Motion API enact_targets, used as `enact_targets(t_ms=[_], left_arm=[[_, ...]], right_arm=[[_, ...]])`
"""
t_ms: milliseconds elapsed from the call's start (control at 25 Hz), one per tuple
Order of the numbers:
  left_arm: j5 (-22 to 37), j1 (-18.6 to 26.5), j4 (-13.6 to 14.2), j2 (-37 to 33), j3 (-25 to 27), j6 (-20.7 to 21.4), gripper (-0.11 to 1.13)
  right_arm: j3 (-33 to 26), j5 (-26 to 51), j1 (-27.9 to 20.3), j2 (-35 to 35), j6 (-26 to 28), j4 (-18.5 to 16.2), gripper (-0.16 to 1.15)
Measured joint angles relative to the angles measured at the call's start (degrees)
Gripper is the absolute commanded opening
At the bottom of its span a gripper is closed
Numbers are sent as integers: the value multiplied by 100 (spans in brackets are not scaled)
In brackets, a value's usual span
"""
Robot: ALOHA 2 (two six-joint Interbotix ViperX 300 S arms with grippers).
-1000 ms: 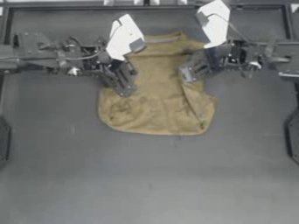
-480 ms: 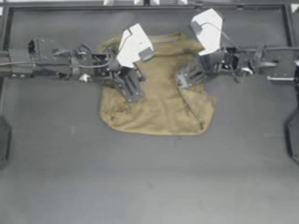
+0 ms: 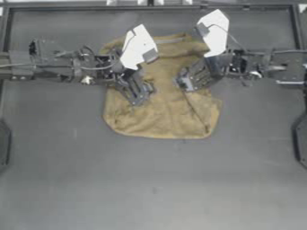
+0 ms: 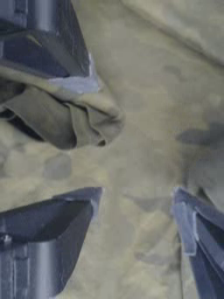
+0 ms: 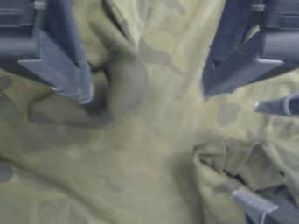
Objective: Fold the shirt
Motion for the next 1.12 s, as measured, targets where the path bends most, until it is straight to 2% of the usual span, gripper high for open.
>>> enact_targets(t_ms=[400,520,840,960,1120], left_arm=[[439,35,35,-703,0,220,99],[677,35,35,-853,0,325,99],[1160,26,35,-1160,0,483,99],[1354,0,35,-1239,0,545,99],[1433,-18,35,-1283,0,598,99]], right_arm=[[0,475,0,-800,-9,-123,94],[0,835,0,-976,-18,-316,94],[-149,2426,-220,-1011,-35,-1178,94],[-105,2558,-422,-993,-97,-1292,94],[35,2558,-773,-765,-246,-1274,94]])
